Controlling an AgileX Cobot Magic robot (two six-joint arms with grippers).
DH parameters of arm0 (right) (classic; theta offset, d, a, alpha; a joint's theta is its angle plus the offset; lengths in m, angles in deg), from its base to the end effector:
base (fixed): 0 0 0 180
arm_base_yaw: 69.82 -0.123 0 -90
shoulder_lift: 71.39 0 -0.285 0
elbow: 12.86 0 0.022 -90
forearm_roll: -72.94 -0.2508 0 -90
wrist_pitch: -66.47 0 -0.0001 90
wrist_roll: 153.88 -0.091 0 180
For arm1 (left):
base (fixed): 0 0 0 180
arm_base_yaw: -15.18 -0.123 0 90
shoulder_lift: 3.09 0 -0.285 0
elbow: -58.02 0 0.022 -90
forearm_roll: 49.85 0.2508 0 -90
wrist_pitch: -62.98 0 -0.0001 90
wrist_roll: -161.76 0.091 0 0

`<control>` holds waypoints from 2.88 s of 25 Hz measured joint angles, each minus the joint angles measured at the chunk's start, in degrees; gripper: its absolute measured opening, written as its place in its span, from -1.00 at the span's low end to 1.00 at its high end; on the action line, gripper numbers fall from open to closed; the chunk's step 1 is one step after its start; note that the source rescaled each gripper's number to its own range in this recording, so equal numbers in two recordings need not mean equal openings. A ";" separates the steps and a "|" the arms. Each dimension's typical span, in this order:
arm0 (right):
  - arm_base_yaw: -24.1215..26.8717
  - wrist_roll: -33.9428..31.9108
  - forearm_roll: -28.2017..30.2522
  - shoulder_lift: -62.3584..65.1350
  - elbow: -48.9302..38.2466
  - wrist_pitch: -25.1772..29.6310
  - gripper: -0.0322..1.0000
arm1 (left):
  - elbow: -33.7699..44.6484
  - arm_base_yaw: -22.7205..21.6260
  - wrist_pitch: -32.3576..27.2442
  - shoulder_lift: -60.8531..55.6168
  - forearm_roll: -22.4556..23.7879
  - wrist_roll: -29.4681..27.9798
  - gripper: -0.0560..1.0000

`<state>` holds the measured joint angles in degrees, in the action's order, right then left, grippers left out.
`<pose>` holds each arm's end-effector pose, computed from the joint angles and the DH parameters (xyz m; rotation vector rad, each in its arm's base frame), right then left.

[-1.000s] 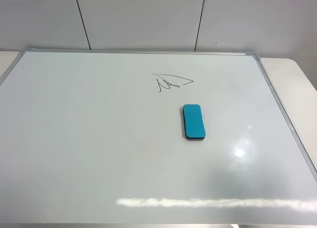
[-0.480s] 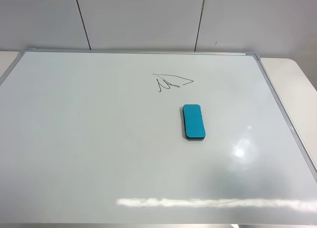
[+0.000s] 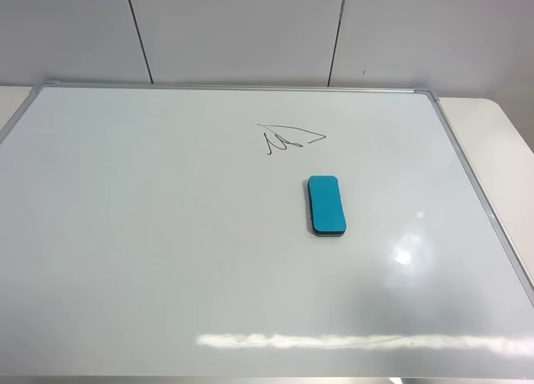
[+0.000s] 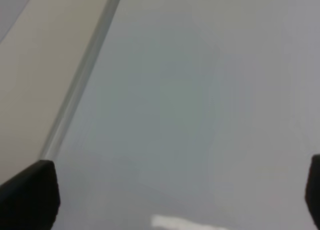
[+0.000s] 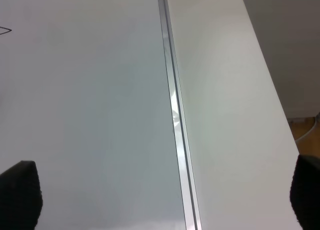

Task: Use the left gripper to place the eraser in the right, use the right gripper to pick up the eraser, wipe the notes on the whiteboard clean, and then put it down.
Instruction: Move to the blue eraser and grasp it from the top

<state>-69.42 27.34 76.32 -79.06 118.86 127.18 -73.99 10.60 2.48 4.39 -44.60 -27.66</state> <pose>-0.0058 -0.0046 0.2789 -0.0116 2.0358 -0.0883 -0.0074 0.0067 0.2807 -0.2511 2.0055 0.0557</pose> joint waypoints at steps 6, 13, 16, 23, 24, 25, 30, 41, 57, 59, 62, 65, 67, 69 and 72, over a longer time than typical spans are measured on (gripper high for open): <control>0.00 0.00 0.00 0.00 0.00 0.00 1.00 | 0.00 -0.59 0.00 0.00 0.00 0.00 1.00; 0.00 0.00 0.00 0.00 0.00 0.00 1.00 | 0.00 -0.59 0.00 0.00 0.00 0.00 1.00; 0.00 0.00 0.00 0.00 0.00 0.00 1.00 | 0.00 -0.59 0.00 0.00 0.00 0.00 1.00; 0.00 0.00 0.00 0.00 0.00 0.00 1.00 | 0.00 -0.59 0.00 0.00 0.00 0.00 1.00; 0.00 0.00 0.00 0.00 0.00 0.00 1.00 | 0.00 -0.59 0.00 0.00 0.00 0.00 1.00; 0.00 0.00 0.00 0.00 0.00 0.00 1.00 | 0.00 -0.59 0.00 0.00 0.00 0.00 1.00; 0.00 0.00 0.00 0.00 0.00 0.00 1.00 | 0.00 -0.59 0.00 0.00 0.00 0.00 1.00; 0.00 0.00 0.00 0.00 0.00 0.00 1.00 | 0.25 -0.59 0.00 0.00 0.00 0.00 1.00; 0.00 -0.47 -0.12 -2.85 0.00 0.00 1.00 | 0.25 -0.59 0.00 0.00 0.00 0.00 1.00; 0.00 -0.91 -0.76 -6.99 0.00 0.00 1.00 | 0.25 -0.59 0.00 0.00 0.00 0.00 1.00; 0.00 -1.76 -2.22 -14.82 0.56 0.00 1.00 | 0.25 -0.59 0.00 0.00 0.00 0.00 1.00; -0.69 -1.90 -3.76 -23.08 4.04 -0.42 1.00 | 0.25 -0.59 0.00 0.00 0.00 0.00 1.00; -1.70 -1.77 -4.76 -28.54 7.38 -1.41 1.00 | 0.25 -0.59 0.00 0.00 0.00 0.00 1.00; -3.10 -1.21 -5.86 -33.17 11.64 -2.12 1.00 | 0.25 -0.59 0.00 0.00 0.00 0.00 1.00; -4.54 -0.20 -6.45 -39.43 17.56 -2.74 1.00 | 0.25 -0.59 0.00 0.00 0.00 0.00 1.00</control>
<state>-73.96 27.13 69.87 -118.49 136.41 124.44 -73.74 10.00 2.48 4.39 -44.60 -27.66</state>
